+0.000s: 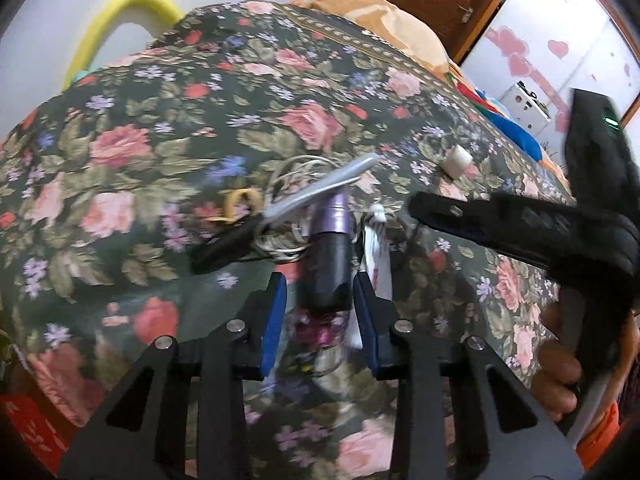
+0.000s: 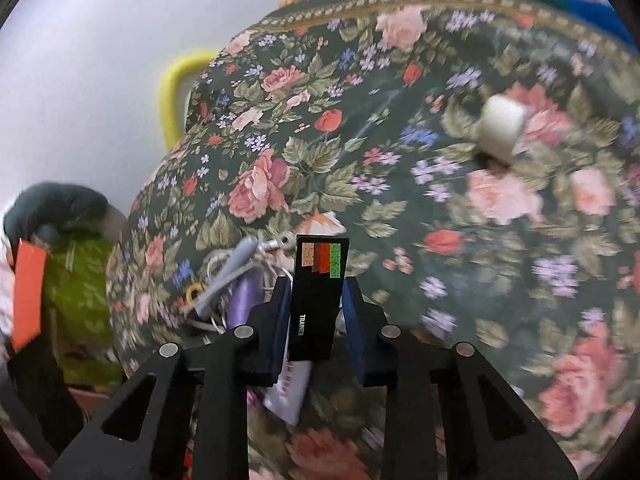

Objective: Collect trash

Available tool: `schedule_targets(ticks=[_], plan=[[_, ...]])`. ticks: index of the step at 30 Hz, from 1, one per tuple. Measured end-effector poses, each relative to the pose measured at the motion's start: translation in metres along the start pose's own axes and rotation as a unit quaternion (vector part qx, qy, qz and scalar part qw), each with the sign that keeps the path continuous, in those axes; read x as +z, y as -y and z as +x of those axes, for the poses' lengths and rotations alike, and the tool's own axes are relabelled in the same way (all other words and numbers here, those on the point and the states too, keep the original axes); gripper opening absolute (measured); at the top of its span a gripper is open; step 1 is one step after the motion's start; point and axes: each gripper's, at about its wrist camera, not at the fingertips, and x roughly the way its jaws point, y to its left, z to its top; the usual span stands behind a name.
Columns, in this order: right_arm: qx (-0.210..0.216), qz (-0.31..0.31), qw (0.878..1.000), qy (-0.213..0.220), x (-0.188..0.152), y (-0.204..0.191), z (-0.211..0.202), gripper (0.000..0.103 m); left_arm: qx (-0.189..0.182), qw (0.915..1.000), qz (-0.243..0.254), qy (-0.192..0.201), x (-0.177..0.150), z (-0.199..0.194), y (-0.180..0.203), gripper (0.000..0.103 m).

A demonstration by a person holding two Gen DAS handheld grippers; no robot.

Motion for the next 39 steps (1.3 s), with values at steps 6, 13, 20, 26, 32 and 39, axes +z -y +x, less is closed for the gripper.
schedule_targets(ticks=[6, 13, 20, 26, 32, 39], plan=[[-0.053, -0.062, 0.997, -0.009, -0.015, 0.009, -0.027, 0.009, 0.028, 0.9995, -0.002, -0.014, 0.005, 0.021, 0.008, 0.031], [-0.06, -0.073, 0.995, -0.023, -0.036, 0.019, -0.041, 0.009, 0.02, 0.9996, 0.02, -0.004, 0.002, 0.0, 0.016, 0.025], [-0.072, -0.107, 0.991, -0.036, -0.057, 0.01, -0.04, 0.009, 0.04, 0.9981, 0.046, 0.002, -0.021, -0.039, 0.009, 0.025], [-0.049, -0.117, 0.99, -0.063, -0.079, 0.016, -0.045, 0.013, 0.093, 0.9947, 0.041, -0.017, -0.044, -0.035, -0.015, 0.025], [-0.073, -0.143, 0.987, -0.028, -0.073, 0.016, -0.059, 0.045, 0.076, 0.9968, 0.018, -0.02, -0.053, -0.026, -0.024, 0.025], [-0.123, -0.193, 0.973, -0.016, -0.068, -0.006, -0.025, 0.047, 0.079, 0.9963, 0.028, -0.017, -0.057, -0.026, -0.02, 0.026]])
